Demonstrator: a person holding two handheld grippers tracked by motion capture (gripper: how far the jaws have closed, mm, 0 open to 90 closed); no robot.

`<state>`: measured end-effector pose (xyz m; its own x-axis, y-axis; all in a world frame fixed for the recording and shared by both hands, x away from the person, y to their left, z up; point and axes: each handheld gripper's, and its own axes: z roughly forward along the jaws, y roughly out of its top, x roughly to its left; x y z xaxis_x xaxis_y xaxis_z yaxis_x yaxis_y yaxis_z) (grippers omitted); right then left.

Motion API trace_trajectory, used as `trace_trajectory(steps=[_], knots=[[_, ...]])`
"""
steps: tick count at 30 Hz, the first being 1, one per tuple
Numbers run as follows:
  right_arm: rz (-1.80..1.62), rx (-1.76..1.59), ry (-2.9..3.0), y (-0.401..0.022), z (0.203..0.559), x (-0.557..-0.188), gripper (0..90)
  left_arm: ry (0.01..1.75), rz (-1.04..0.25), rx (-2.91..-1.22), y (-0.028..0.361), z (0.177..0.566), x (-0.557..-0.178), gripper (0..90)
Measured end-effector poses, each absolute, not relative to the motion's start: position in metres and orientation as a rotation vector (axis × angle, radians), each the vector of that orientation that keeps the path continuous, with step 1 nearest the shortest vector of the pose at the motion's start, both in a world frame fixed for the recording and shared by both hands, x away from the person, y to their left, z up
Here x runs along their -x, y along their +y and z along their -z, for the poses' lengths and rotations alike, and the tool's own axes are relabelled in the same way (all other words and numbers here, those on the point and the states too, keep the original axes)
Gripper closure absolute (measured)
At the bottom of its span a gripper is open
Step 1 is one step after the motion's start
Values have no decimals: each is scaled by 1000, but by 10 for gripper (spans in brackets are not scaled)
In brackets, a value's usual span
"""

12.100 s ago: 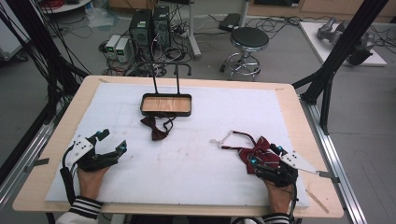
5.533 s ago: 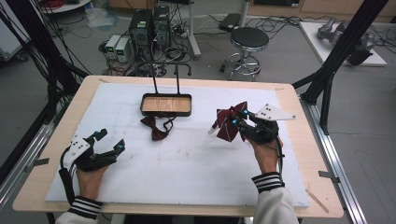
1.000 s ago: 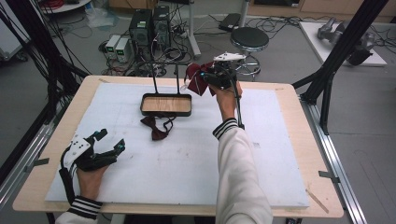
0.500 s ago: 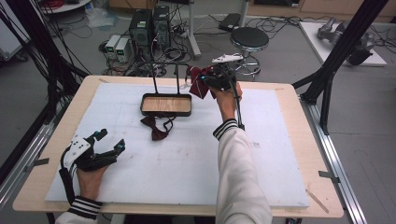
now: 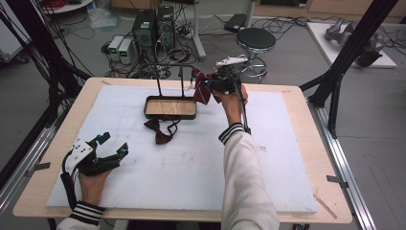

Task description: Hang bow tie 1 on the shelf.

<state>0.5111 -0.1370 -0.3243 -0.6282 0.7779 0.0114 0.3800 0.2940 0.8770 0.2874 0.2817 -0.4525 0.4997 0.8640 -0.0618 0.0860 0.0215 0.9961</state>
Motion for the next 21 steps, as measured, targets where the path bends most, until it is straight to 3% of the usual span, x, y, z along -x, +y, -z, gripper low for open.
trace_trajectory(steps=[1,2,6,14,21], knots=[[-1287,-1037,2155,-137,325,-511,447,884,-748,-1438,282,453,-287,158],[-1285,-1045,2182,-136,327,-512,292,885,-748,-1436,282,453,-287,158],[-1267,-1073,2194,-138,328,-510,112,885,-748,-1437,282,453,-287,158],[-1320,-1054,2246,-145,315,-495,104,884,-748,-1436,281,453,-287,157],[-1319,-1041,2233,-168,300,-455,105,885,-747,-1436,282,453,-287,157]])
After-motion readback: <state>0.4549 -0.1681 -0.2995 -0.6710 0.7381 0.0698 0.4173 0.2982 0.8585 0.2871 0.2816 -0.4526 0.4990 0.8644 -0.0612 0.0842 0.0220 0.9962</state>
